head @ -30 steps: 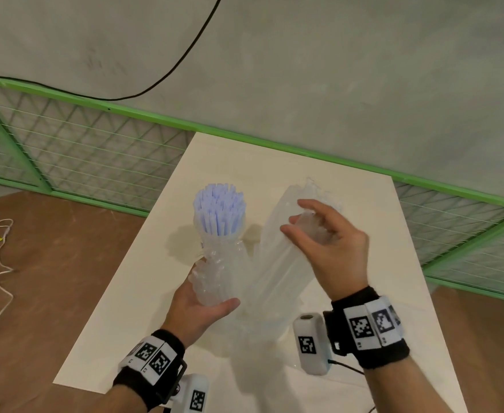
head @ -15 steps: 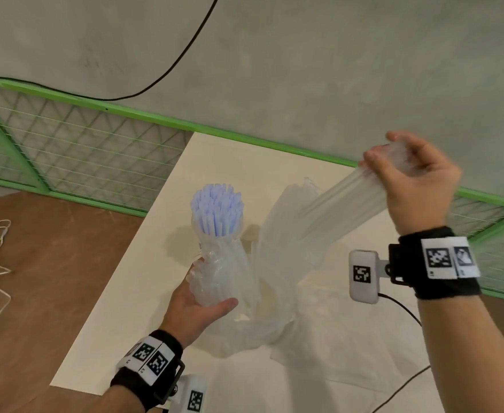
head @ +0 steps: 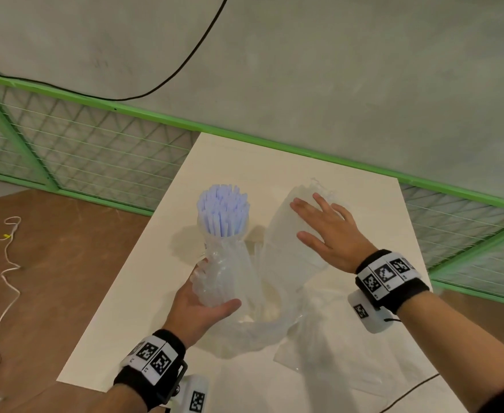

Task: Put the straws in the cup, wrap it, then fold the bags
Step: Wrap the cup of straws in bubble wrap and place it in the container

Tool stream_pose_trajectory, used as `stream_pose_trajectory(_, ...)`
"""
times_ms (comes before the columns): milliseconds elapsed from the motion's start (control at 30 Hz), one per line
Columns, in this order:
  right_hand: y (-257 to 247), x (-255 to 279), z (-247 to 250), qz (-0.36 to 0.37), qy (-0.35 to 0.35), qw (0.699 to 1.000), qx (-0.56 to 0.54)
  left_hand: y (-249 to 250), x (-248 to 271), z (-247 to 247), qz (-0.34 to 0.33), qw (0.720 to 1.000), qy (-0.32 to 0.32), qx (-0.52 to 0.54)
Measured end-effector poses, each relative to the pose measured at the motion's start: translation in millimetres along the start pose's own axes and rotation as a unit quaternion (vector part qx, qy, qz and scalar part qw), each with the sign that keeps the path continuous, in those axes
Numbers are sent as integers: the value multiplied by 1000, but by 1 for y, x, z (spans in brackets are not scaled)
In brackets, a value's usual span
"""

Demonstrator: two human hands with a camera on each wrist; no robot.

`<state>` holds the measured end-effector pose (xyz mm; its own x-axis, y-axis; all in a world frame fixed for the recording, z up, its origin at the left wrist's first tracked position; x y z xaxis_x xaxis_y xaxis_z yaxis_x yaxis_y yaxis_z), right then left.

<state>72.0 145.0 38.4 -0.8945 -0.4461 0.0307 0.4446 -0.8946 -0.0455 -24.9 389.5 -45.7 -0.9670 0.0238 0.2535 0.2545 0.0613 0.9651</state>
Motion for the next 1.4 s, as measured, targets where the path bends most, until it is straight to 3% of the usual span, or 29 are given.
stream_pose_trajectory(133,-4,3,7,-3,-45,998,44,1,-1,-1,-10,1000,0,-2)
stream_pose_trajectory(300,-61,14,69,-12,150,989,4,3,0,-4,-7,1000,-7,0)
stream_pose_trajectory(333,-80,17,70,-4,147,989,-28,4,1,-6,-7,1000,-12,1)
stream_pose_trajectory(433,-118,21,45,-20,49,998,-46,7,3,-10,-14,1000,-25,-2)
stream_pose_trajectory(500,-124,20,27,-39,8,999,0,7,3,-11,-13,999,-30,0)
stream_pose_trajectory(600,-127,8,11,-26,-15,999,-17,3,2,-9,-11,1000,-27,-3)
stream_pose_trajectory(800,-128,-14,-9,50,-47,976,-205,-3,1,-3,-7,1000,-24,-14)
stream_pose_trajectory(967,-127,-18,-9,76,3,952,-295,-6,1,0,1,1000,-14,-21)
stream_pose_trajectory(1167,-120,-9,-12,36,52,923,-380,1,1,-1,-9,1000,-17,-14)
stream_pose_trajectory(1400,-127,-1,-11,40,109,921,-372,6,3,-3,-17,1000,-20,-16)
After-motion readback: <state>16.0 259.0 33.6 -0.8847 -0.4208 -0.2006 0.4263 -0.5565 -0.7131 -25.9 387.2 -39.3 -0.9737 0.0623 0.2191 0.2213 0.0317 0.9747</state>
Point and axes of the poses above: each hand's wrist, its own x-axis away from the middle knuckle, its own z-axis out of the back of the hand, y = z × x, the point moved 10 cm from there along -x, towards the middle knuckle, and after that the axes turned 6 degrees about x, right-handed, at the moved point
